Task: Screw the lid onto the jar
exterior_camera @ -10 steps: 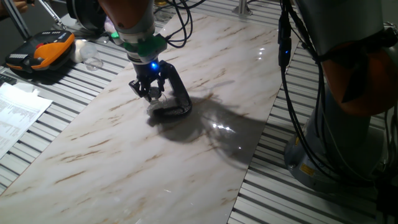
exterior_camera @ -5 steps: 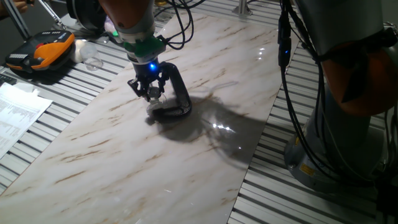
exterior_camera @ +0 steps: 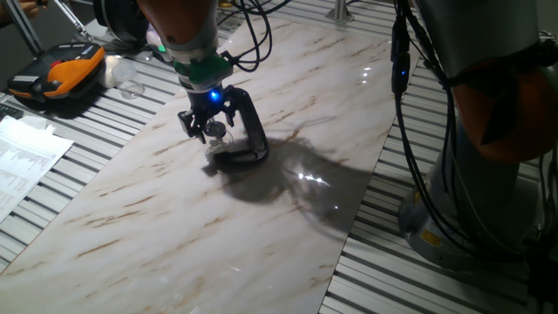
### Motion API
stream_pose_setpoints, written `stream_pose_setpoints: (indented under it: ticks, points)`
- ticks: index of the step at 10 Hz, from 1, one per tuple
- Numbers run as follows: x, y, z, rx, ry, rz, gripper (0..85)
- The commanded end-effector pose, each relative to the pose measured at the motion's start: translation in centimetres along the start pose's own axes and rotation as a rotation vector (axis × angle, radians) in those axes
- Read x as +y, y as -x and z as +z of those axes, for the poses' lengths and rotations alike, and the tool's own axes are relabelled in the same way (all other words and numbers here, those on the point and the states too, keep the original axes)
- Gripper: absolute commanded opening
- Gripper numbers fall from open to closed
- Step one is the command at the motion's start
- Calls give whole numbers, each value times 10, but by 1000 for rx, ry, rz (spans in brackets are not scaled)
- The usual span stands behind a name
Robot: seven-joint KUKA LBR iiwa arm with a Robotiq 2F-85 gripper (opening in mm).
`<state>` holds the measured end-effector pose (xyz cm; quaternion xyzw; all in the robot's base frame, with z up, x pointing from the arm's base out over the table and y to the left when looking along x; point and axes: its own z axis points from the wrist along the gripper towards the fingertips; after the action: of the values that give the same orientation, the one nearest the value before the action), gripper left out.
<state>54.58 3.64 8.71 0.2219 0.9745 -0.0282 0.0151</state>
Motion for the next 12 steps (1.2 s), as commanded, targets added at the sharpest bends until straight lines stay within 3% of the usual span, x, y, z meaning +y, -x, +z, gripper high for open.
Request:
stream_pose_setpoints:
  ticks: [1,4,5,6,7,8,10,11,12]
  points:
    - [0,1,-2,0,0,-1,850]
    - [-3,4,-21,11,-1,-24,850]
    - [-5,5,-27,22,12,-53,680]
    - [-6,5,-33,30,27,-88,680]
    - [-9,7,-39,50,49,-133,510]
    - [-12,10,-45,58,51,-163,340]
    - [-16,10,-50,39,39,-205,340]
    - [-16,9,-50,39,41,-229,170]
    - [-15,9,-50,36,41,-254,170]
